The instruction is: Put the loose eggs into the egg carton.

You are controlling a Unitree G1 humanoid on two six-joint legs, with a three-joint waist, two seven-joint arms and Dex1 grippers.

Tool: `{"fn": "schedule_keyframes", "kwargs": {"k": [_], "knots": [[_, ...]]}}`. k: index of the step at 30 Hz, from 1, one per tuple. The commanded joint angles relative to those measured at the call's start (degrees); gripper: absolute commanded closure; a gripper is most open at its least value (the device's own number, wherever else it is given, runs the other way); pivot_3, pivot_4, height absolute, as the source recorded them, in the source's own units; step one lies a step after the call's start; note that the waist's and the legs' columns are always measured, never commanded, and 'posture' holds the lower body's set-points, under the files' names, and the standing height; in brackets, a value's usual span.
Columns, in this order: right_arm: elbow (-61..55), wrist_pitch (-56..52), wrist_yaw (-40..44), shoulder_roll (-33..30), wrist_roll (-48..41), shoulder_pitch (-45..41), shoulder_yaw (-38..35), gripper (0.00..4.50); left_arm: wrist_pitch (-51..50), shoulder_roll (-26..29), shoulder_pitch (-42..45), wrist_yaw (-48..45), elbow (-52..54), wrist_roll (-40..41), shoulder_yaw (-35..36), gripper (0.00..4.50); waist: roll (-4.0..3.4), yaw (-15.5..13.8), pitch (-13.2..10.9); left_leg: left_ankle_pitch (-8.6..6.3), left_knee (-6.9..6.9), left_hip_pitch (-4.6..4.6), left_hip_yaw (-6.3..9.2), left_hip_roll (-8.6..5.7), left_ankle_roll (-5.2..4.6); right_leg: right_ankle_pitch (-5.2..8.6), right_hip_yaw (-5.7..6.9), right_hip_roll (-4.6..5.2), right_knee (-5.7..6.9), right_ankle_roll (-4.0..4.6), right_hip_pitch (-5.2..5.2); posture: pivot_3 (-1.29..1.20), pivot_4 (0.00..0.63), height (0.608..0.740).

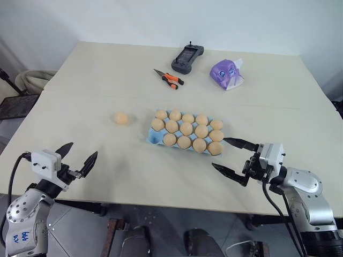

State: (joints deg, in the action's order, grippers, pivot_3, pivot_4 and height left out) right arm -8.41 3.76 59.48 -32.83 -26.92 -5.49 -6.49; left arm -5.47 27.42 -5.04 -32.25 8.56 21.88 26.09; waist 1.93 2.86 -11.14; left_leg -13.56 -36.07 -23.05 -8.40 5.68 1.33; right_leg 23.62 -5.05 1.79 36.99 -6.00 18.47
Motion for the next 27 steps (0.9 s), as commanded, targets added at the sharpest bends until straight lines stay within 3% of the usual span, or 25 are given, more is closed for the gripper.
{"fn": "schedule_keyframes", "kwargs": {"k": [1,7,13,21,24,27], "knots": [[0.2,1.2,0.4,0.3,-0.2,-0.9,-0.2,0.00,-3.5,1.0,4.7,2.5,0.2,-0.9,-2.7,0.01,0.00,0.1,0.0,0.01,0.00,-0.01,0.00,0.01,0.00,0.00,-0.01,-0.02,-0.02,0.00,0.01,0.00,0.150,0.740],[-0.4,1.3,-0.5,0.3,0.1,0.1,-0.7,0.00,-7.2,0.4,21.3,6.4,-11.2,-6.8,-11.0,0.01,0.00,0.0,0.0,0.24,-0.01,-0.01,-0.01,0.00,-0.05,0.00,-0.02,-0.26,-0.02,-0.01,0.05,0.00,0.150,0.740],[-2.4,1.2,-2.5,0.9,0.5,2.0,-1.0,0.00,-5.1,-4.2,35.8,15.3,-26.8,-11.5,-13.4,0.01,0.00,0.2,0.0,0.22,-0.13,-0.09,-0.18,-0.01,-0.07,0.05,-0.17,-0.34,-0.06,-0.10,0.15,0.00,0.150,0.740],[-5.4,0.6,-4.9,2.1,0.8,4.5,-0.4,0.00,-2.2,-7.1,43.8,17.8,-40.5,-13.7,-15.1,0.01,0.00,0.3,0.0,0.27,-0.15,-0.08,-0.25,-0.01,0.03,0.06,-0.22,-0.45,0.05,-0.10,0.24,0.00,0.150,0.740],[-5.4,1.0,-5.6,2.7,1.2,4.3,0.1,0.00,-1.8,-6.9,44.1,17.1,-41.9,-14.5,-16.1,0.60,0.00,0.1,0.0,0.27,-0.22,-0.08,-0.25,-0.01,0.03,0.06,-0.21,-0.44,0.13,-0.11,0.24,0.00,0.150,0.740],[-5.4,1.5,-6.4,3.7,1.6,3.9,0.6,0.00,-2.4,-6.3,43.9,17.3,-42.2,-14.4,-15.7,1.56,0.00,0.2,0.0,0.27,-0.27,-0.07,-0.24,-0.01,0.02,0.06,-0.20,-0.43,0.18,-0.12,0.23,0.00,0.150,0.740]]}}
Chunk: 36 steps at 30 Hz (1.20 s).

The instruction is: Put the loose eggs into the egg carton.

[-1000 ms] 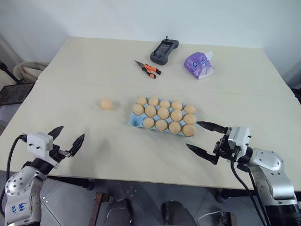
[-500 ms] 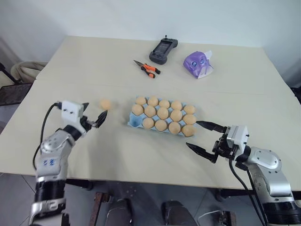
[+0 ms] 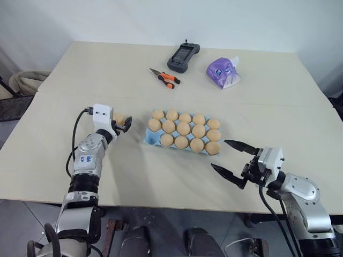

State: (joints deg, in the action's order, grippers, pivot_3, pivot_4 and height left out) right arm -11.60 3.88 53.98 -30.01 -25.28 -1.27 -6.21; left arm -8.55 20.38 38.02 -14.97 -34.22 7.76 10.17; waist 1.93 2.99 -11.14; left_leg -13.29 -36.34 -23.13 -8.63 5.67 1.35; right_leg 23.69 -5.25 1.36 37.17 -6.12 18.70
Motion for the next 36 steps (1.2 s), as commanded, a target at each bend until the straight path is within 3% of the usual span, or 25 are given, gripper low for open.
{"fn": "schedule_keyframes", "kwargs": {"k": [1,4,12,15,19,29,36], "knots": [[-2.1,1.5,-1.1,1.2,0.2,-0.4,0.5,0.00,0.4,0.8,0.5,-0.4,1.2,0.1,0.4,1.88,0.00,0.0,0.0,0.00,-0.03,0.00,0.00,0.00,0.00,0.00,0.00,0.00,0.05,0.00,0.00,0.00,0.150,0.740],[-2.1,2.0,-1.5,1.9,0.7,-0.2,1.0,0.00,1.9,1.0,-1.1,-3.6,4.4,2.4,1.3,2.52,0.00,0.0,0.0,0.01,-0.10,0.00,0.01,-0.01,0.01,0.00,0.00,-0.01,0.17,0.00,0.02,0.00,0.150,0.740],[-2.6,2.3,-2.5,0.7,0.3,2.5,-1.7,0.00,14.9,11.6,-14.6,-29.8,16.5,6.5,-0.9,2.52,-0.01,0.1,0.0,0.09,0.13,0.05,-0.03,0.03,0.17,0.07,-0.01,0.00,0.23,0.14,0.13,0.00,0.150,0.740],[-2.4,2.5,-2.7,0.6,0.4,3.4,-2.3,0.00,14.7,10.2,-15.4,-33.4,19.0,8.9,-2.0,2.52,0.00,-0.9,0.0,0.09,0.17,0.03,-0.01,0.02,0.13,0.09,0.16,0.10,0.23,0.15,0.07,0.00,0.150,0.740],[-2.4,2.7,-3.3,0.9,1.0,3.5,-2.6,0.00,15.2,4.9,-12.0,-31.1,18.7,6.6,-5.8,2.52,0.00,-1.6,0.0,0.03,0.10,0.04,0.04,-0.11,-0.06,0.02,0.17,0.23,0.20,0.04,-0.08,0.00,0.150,0.740],[-2.8,2.8,-4.6,1.0,1.2,6.1,-3.0,0.00,15.5,0.1,-6.2,-31.1,12.0,5.0,-9.4,2.52,-0.01,-0.7,0.0,0.03,0.13,0.03,0.08,-0.12,-0.05,0.01,0.02,0.08,0.19,0.04,0.06,0.00,0.150,0.740],[-3.0,2.7,-5.7,1.5,1.1,6.3,-2.5,0.00,15.2,0.0,-5.9,-31.9,11.8,4.9,-10.0,0.32,-0.01,-0.9,0.0,0.03,0.05,0.00,0.07,-0.06,-0.01,0.05,0.02,0.06,0.21,0.07,0.08,0.00,0.150,0.740]]}}
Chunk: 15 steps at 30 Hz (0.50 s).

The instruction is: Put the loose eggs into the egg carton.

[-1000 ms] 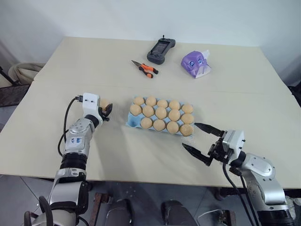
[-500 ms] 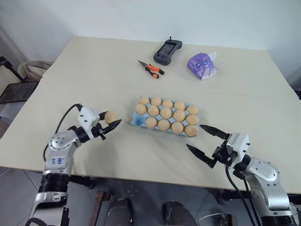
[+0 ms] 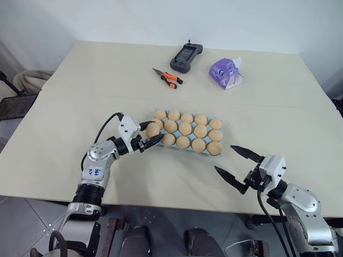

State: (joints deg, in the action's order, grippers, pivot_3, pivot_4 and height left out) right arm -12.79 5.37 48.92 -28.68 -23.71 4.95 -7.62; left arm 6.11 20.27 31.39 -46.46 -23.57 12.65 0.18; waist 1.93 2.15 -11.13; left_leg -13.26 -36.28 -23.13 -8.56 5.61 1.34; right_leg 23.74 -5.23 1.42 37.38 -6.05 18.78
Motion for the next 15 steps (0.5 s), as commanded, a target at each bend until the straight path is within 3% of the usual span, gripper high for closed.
{"fn": "schedule_keyframes", "kwargs": {"k": [1,6,15], "knots": [[-1.7,1.3,-0.7,0.3,-0.4,0.0,-1.0,0.00,0.7,0.8,0.1,-0.4,1.9,-0.1,0.3,0.02,0.00,-0.1,0.0,0.00,-0.02,0.00,0.00,0.00,-0.01,-0.01,0.00,0.01,0.01,-0.02,-0.01,0.00,0.150,0.740],[-1.3,1.7,-0.5,-0.1,-0.5,-0.1,-1.2,0.00,-0.3,6.3,-4.4,-2.2,7.1,1.8,3.3,0.02,0.00,0.3,0.0,0.01,0.00,0.01,0.01,0.02,-0.03,-0.02,0.00,0.03,0.03,-0.04,-0.03,0.00,0.150,0.740],[4.2,1.7,5.9,-5.5,-2.2,-2.6,-3.5,0.00,-3.7,20.2,-21.9,-5.6,18.1,5.8,14.8,0.02,-0.01,1.1,0.0,-0.02,0.16,0.05,0.02,0.17,0.02,0.04,0.02,0.14,-0.02,0.08,-0.02,0.00,0.150,0.740]]}}
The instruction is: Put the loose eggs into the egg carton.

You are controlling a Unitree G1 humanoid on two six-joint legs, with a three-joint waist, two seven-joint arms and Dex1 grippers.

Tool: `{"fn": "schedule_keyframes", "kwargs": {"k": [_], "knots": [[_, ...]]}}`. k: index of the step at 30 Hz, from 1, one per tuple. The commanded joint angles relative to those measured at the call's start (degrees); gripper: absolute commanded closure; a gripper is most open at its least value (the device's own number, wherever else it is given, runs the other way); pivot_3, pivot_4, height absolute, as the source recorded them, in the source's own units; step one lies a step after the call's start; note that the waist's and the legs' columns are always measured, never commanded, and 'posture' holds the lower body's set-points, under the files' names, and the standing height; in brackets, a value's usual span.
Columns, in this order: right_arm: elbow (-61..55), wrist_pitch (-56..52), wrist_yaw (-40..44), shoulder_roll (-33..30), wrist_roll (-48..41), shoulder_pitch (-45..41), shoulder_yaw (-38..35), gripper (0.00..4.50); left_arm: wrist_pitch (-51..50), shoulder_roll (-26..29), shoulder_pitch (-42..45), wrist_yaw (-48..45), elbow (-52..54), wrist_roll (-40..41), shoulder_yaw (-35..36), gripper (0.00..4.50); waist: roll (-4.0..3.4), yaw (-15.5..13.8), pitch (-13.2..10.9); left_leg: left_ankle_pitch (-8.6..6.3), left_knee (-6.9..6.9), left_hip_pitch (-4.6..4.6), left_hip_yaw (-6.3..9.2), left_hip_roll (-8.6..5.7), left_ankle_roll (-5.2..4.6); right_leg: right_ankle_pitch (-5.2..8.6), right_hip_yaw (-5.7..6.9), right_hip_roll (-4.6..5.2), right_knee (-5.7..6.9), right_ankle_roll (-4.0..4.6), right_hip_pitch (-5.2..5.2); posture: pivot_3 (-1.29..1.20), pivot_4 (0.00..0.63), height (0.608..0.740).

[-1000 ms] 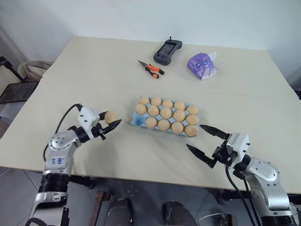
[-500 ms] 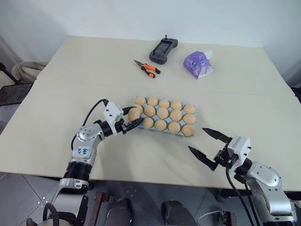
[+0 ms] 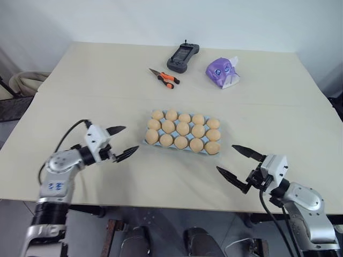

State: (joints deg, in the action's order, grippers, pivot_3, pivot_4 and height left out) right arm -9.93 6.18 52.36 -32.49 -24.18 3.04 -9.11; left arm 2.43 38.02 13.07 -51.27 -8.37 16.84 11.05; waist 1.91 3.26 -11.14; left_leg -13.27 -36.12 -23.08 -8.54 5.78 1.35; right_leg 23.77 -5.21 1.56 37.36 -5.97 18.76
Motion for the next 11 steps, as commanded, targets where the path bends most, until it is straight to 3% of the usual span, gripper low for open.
{"fn": "schedule_keyframes", "kwargs": {"k": [1,6,11], "knots": [[2.2,1.0,3.4,-2.2,-1.9,-1.1,-2.2,0.00,0.0,3.3,-5.3,-1.1,3.4,1.8,5.1,0.02,0.01,0.0,0.0,-0.01,0.00,0.01,0.01,-0.01,-0.01,0.00,0.01,0.02,-0.01,0.00,-0.03,0.00,0.150,0.740],[5.9,1.4,7.0,-3.5,-2.6,-3.0,-2.7,0.00,-0.9,5.1,-13.9,-1.7,8.5,3.4,9.5,0.02,0.01,-0.2,0.0,-0.10,0.07,0.02,0.08,-0.03,-0.10,0.01,0.11,0.26,-0.07,0.04,-0.09,0.00,0.150,0.740],[9.3,1.6,9.2,-3.6,-2.6,-6.1,-2.4,0.00,-1.8,3.3,-16.1,1.6,12.4,3.0,10.4,0.02,0.01,-0.1,0.0,-0.18,0.13,0.03,0.14,-0.04,-0.21,0.00,0.17,0.31,-0.17,0.07,-0.15,0.00,0.150,0.740]]}}
